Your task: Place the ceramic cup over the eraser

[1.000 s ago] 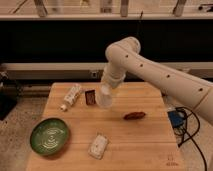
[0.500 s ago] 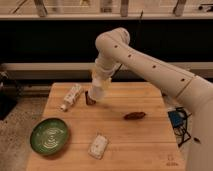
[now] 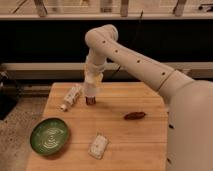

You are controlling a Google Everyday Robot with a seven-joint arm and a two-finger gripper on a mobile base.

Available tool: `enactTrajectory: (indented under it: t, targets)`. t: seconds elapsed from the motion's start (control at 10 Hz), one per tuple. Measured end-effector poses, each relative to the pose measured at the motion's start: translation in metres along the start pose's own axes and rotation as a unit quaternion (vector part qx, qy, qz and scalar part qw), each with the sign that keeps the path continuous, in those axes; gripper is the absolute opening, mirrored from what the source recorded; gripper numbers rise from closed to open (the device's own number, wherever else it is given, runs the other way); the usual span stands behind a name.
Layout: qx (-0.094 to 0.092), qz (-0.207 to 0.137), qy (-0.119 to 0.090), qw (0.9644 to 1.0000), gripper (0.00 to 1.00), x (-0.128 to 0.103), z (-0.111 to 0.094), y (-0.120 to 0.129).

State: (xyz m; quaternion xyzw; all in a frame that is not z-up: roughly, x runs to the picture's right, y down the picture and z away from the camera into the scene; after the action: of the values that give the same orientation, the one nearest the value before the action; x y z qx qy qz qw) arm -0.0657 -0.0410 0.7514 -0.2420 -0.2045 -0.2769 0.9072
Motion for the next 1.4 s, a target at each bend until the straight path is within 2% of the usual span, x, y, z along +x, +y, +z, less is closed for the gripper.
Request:
enactTrajectory:
  t: [0.2, 0.7, 0.8, 1.4]
  targets:
    - [-0.014, -0.002, -0.004, 0.9999, 0.00, -0.001, 0.018, 0.000]
    - [-0.031, -0.006, -0.008, 0.9995, 0.00, -0.007, 0.045, -0.006]
    - [-0.036, -0.006, -0.004, 0.9993, 0.04, -0.008, 0.055, -0.007]
    - [-0.050, -0.008, 0.013, 0.9986, 0.59, -0.012, 0.091, -0.022]
